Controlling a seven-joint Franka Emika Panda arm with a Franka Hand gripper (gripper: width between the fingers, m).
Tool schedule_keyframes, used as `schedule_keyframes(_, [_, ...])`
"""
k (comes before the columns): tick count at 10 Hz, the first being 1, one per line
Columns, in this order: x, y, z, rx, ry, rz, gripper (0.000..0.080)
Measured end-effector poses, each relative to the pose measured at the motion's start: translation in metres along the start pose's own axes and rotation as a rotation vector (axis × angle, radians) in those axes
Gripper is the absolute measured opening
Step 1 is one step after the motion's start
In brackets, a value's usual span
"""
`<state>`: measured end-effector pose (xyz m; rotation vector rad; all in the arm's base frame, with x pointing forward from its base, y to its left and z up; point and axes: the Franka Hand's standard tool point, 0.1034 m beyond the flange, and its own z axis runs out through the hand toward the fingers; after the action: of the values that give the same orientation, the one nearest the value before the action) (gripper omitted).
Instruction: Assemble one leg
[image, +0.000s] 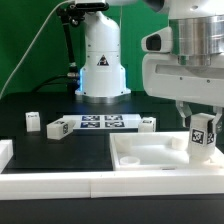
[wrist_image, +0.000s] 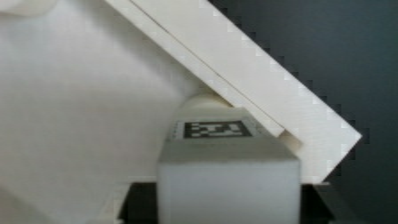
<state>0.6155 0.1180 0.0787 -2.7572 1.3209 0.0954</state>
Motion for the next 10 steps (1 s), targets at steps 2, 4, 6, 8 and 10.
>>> schedule_keyframes(2, [0.0005, -0.0004, -0.0008, 0.003, -0.001, -0.126, 0.0392])
schedule_keyframes(4, [0.001, -0.0019, -0.0022, 0.009, -0.003, -0.257, 0.0634])
schedule_keyframes(6, [-0.0038, -0.0042, -0.0018, -0.01, 0.012, -0.533, 0.0645])
schedule_keyframes(8, [-0.0045, -0.0085, -0.0049, -0.029, 0.032, -0.772, 0.0649])
schedule_keyframes(10, [0.0012, -0.0066, -0.006, -0.032, 0.036, -0.989, 0.0649])
